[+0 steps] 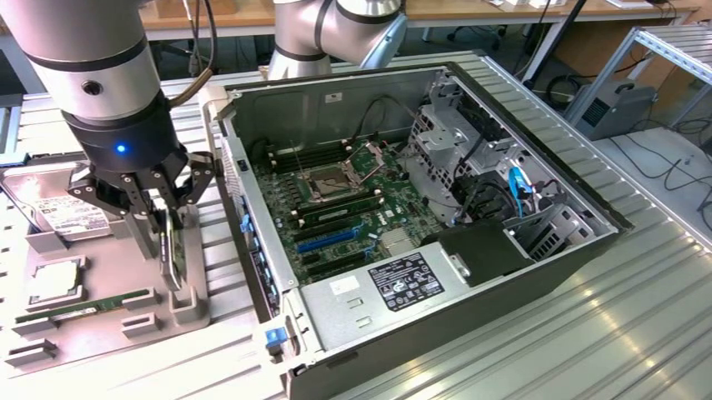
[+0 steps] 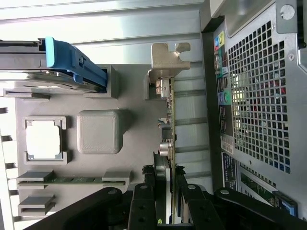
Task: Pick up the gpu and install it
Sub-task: 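Pick up the gpu and move the gpu toward the slot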
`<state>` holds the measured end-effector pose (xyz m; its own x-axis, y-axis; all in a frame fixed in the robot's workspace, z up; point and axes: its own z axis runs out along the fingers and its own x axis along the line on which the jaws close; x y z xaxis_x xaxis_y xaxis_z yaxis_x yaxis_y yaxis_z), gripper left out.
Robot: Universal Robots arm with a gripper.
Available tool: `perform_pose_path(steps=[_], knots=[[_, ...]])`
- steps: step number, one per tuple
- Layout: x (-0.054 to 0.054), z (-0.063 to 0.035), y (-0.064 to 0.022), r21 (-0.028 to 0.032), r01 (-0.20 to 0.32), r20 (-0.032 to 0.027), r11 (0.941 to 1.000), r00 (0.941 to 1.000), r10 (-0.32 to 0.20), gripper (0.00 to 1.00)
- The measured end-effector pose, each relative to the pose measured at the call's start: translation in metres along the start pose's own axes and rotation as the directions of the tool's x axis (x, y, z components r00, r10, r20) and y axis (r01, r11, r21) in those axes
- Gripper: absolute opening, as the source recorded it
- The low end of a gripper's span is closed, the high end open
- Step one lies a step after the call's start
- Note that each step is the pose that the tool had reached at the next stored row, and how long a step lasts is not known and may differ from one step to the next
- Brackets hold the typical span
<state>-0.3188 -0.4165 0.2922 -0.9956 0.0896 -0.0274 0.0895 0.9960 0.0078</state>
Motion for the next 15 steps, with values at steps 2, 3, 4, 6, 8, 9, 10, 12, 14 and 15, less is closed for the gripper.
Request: perform_pose_path(steps=[2,3,4,6,8,9,10,12,14,15], knots=[[0.0,-0.0006,0.0,-0.0001,0.0,0.0,1.0,1.0,0.0,0.27],[0.0,-0.001,0.0,0.0,0.0,0.0,1.0,1.0,0.0,0.27],[-0.0001,-0.0013,0.0,0.0,0.0,0.0,1.0,1.0,0.0,0.27],[-0.0001,-0.0019,0.0,-0.0001,0.0,0.0,1.0,1.0,0.0,0.27],[-0.0001,-0.0025,0.0,-0.0001,0.0,0.0,1.0,1.0,0.0,0.27],[-0.0001,-0.0028,0.0,-0.0001,0.0,0.0,1.0,1.0,0.0,0.27],[-0.0001,-0.0032,0.0,0.0,0.0,0.0,1.0,1.0,0.0,0.27],[-0.0001,-0.0038,0.0,0.0,0.0,0.0,1.0,1.0,0.0,0.27],[-0.0001,-0.0043,0.0,0.0,0.0,0.0,1.0,1.0,0.0,0.27],[-0.0001,-0.0046,0.0001,0.0,0.0,0.0,1.0,1.0,0.0,0.27]])
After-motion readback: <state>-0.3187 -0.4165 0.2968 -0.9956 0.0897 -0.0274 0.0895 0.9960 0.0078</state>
